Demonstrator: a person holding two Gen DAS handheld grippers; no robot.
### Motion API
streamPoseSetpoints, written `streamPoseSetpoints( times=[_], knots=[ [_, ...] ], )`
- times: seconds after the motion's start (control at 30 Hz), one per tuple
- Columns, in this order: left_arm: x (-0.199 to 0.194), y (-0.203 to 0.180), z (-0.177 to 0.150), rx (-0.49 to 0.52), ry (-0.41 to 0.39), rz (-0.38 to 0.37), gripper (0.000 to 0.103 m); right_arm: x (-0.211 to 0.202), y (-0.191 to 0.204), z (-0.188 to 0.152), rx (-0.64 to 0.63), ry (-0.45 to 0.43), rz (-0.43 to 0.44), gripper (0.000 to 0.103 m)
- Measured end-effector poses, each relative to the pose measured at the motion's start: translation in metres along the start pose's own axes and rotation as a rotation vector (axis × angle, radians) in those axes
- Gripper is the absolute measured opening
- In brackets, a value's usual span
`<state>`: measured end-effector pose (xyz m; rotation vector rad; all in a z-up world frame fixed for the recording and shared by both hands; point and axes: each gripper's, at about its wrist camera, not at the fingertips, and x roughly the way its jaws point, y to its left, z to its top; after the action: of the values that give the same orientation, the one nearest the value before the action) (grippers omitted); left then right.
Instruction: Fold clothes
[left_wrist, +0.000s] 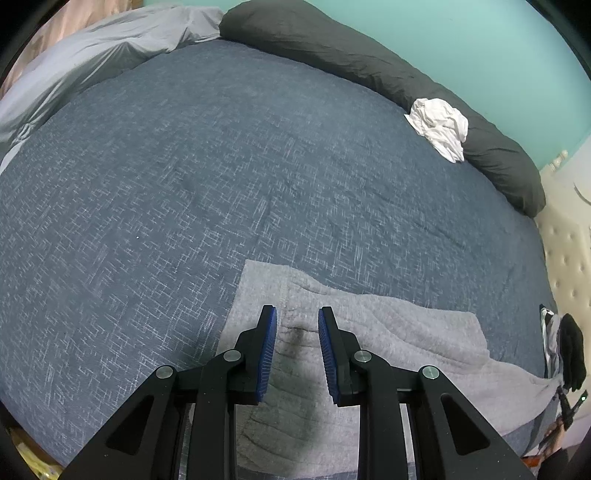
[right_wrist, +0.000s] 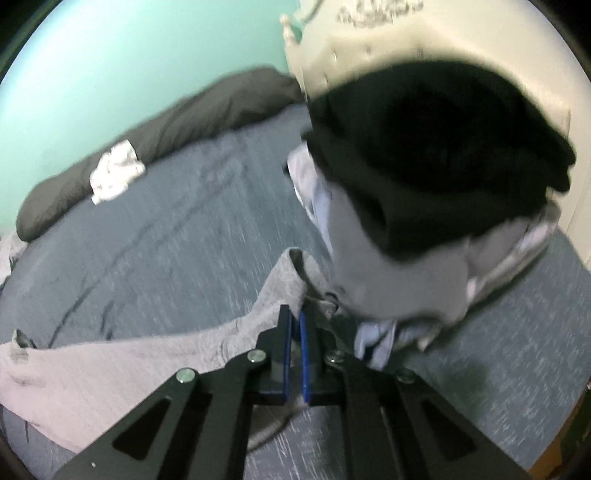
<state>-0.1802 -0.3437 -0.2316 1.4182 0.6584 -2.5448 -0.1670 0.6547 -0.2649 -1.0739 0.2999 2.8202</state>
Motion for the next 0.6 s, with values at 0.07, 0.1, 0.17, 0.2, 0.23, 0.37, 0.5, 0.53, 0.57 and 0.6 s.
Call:
streamPoseSetpoints(
  times=[0.07,0.1,0.17,0.2,0.23,0.37,0.5,0.53,0.57,0.6],
  knots=[
    [-0.001,0.0,0.001,-0.002,-0.002,-0.001,0.026,-0.009,0.002,0.004,-0.02,-0.03,0.009,0.004],
    [-0.002,0.0,0.001,-0.003,-0.004,-0.002,0.026,-0.013,0.003,0.005,-0.029,-0.041,0.012,0.004],
    [-0.003,0.0,0.001,-0.004,-0.005,-0.006,0.026,-0.009,-0.001,-0.002,-0.035,-0.01,-0.002,0.004],
    [-0.003,0.0,0.001,-0.004,-0.005,-0.007,0.026,-0.007,-0.003,-0.006,-0.036,0.008,-0.01,0.004],
    [-0.004,0.0,0.0,-0.001,-0.004,-0.006,0.026,-0.001,-0.009,-0.012,-0.02,0.038,-0.027,0.004],
    [-0.006,0.001,0.001,-0.001,-0.004,0.002,0.026,0.025,-0.031,-0.039,0.045,0.158,-0.091,0.004],
    [-0.008,0.002,0.002,-0.002,-0.007,0.007,0.026,0.028,-0.049,-0.048,0.117,0.189,-0.112,0.009],
    [-0.008,0.002,0.002,-0.002,-0.007,0.007,0.026,0.026,-0.054,-0.049,0.138,0.186,-0.119,0.019],
    [-0.008,0.002,0.002,-0.001,-0.008,0.007,0.026,0.024,-0.058,-0.049,0.16,0.182,-0.125,0.031],
    [-0.007,0.001,0.002,0.001,-0.007,0.006,0.026,0.022,-0.062,-0.049,0.181,0.179,-0.132,0.034]
  ],
)
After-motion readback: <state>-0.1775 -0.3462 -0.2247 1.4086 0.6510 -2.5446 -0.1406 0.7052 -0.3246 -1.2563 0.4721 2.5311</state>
